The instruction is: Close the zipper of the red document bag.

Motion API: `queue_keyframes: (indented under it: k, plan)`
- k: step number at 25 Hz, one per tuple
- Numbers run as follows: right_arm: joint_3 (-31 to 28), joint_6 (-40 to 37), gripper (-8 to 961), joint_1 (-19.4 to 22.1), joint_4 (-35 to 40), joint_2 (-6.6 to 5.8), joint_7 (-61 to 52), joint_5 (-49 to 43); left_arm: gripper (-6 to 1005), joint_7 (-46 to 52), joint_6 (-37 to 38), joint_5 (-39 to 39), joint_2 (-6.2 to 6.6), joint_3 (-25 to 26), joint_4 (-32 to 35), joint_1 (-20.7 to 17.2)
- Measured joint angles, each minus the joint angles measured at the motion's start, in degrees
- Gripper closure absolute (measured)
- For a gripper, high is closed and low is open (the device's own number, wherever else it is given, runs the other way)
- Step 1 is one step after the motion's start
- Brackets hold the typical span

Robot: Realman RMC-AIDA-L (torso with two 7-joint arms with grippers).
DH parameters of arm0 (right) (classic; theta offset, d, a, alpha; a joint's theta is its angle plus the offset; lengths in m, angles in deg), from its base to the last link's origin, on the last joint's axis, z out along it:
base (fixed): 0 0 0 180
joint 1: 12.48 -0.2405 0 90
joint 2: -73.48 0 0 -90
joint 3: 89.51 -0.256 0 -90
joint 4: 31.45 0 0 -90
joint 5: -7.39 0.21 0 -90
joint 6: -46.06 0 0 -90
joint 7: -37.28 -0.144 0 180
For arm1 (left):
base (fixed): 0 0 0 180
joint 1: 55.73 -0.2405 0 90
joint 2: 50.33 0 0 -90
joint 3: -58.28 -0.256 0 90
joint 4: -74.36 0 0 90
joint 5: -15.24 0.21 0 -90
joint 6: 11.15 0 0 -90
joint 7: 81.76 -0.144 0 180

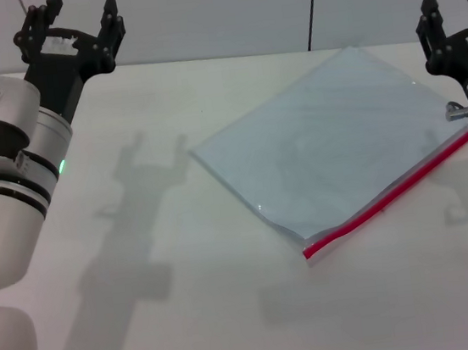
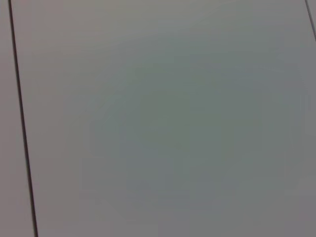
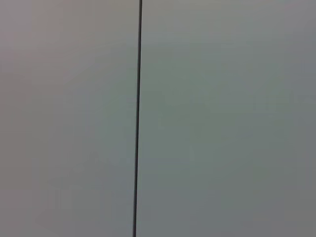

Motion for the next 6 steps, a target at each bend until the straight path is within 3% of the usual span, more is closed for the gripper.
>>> queue_keyframes:
  k: [6]
  plan:
    - [0.38, -0.19, 394, -0.46, -0.72, -0.01, -1.94, 0.05, 294, 0.02, 0.04, -0.11, 0.0, -0.05, -0.24, 0.13]
